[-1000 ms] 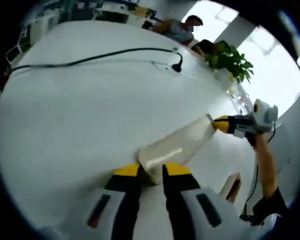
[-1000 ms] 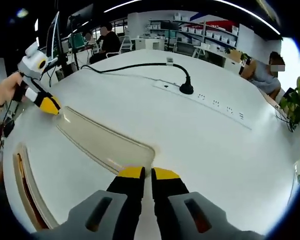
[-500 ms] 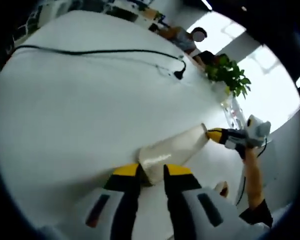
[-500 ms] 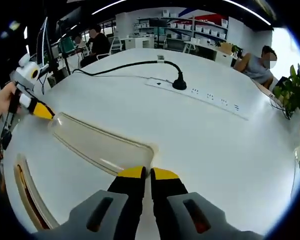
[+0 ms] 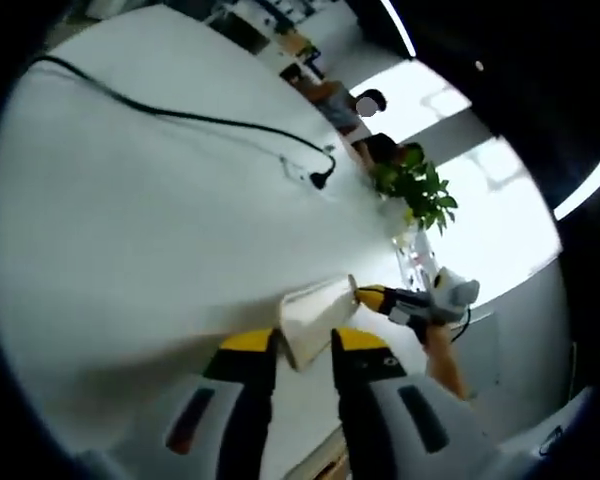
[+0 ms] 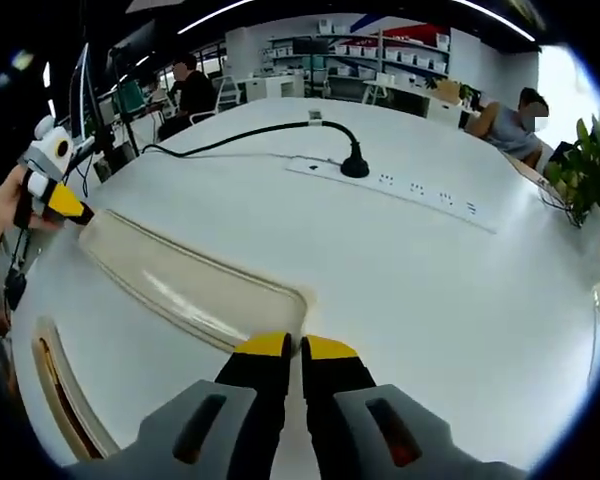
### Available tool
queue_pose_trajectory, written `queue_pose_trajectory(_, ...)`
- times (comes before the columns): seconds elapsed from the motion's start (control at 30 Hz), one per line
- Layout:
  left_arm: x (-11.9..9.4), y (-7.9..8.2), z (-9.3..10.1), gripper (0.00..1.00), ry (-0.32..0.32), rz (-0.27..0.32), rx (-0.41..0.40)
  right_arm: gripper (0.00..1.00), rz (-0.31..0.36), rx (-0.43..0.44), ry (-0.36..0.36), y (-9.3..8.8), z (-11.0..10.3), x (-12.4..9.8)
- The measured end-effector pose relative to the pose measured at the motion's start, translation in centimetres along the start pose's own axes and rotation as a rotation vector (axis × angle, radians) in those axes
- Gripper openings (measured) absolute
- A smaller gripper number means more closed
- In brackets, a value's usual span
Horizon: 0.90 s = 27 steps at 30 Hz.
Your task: Arrange the utensils inside the cutlery case until each visible utensil rests in its matching compartment.
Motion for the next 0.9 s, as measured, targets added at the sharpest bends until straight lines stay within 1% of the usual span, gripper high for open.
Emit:
queue_pose_trajectory(0.17, 0.8, 0.6, 0.5, 0.22, -0.022, -0.008, 0.008, 0.02, 0.006, 0.018, 0.019, -0.1, 0.2, 0.0)
queue_pose_trajectory(0.2, 1.2, 0.1, 0.7, 0.22, -0.025, -0.012, 0.009, 0.02, 0.006, 0.017, 0.020, -0.1, 0.2, 0.0)
queue_pose_trajectory(0.23, 1.4, 0.2, 0.8, 0.22, -0.026, -0.011, 0.005, 0.02, 0.007, 0.015, 0.020, -0.1, 0.2, 0.0)
queue_pose_trajectory(0.3, 1.8, 0.6, 0.9, 0.21, -0.028, -0.015, 0.008, 0.02, 0.008, 0.013, 0.020, -0.2, 0.2, 0.0)
queue_pose_trajectory(0.33, 2.0, 0.2, 1.2, 0.20, -0.029, -0.016, 0.010, 0.02, 0.008, 0.011, 0.020, -0.2, 0.2, 0.0)
queue_pose_trajectory(0.43, 2.7, 0.1, 1.4, 0.17, -0.032, -0.022, 0.013, 0.02, 0.009, 0.007, 0.020, -0.2, 0.2, -0.1)
queue_pose_trajectory(0.53, 3.5, -0.4, 1.8, 0.15, -0.035, -0.030, 0.018, 0.02, 0.011, 0.003, 0.018, -0.3, 0.2, -0.1)
queue_pose_trajectory(0.63, 4.1, -0.6, 2.1, 0.14, -0.040, -0.046, 0.026, 0.02, 0.011, -0.002, 0.016, -0.3, 0.2, -0.2)
queue_pose_trajectory(0.67, 4.1, -0.4, 2.1, 0.13, -0.042, -0.048, 0.028, 0.02, 0.011, -0.004, 0.018, -0.4, 0.2, -0.2)
queue_pose_trajectory(0.8, 5.0, -1.0, 2.8, 0.11, -0.050, -0.060, 0.035, 0.02, 0.015, 0.000, 0.028, -0.4, 0.2, -0.3)
queue_pose_trajectory(0.9, 5.3, -0.9, 3.0, 0.11, -0.065, -0.068, 0.031, 0.02, 0.021, 0.004, 0.035, -0.6, 0.3, -0.3)
Point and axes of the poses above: the point that each gripper's makers call its tool centre point, and the gripper's own axes: x roughly forward along the fingers, z roughly to its right, y roughly out of its top, the point moved 10 cm from there along -x, roughly backward along the fingers, and after that the axes turned 8 degrees about -z, right-handed, at the moved point
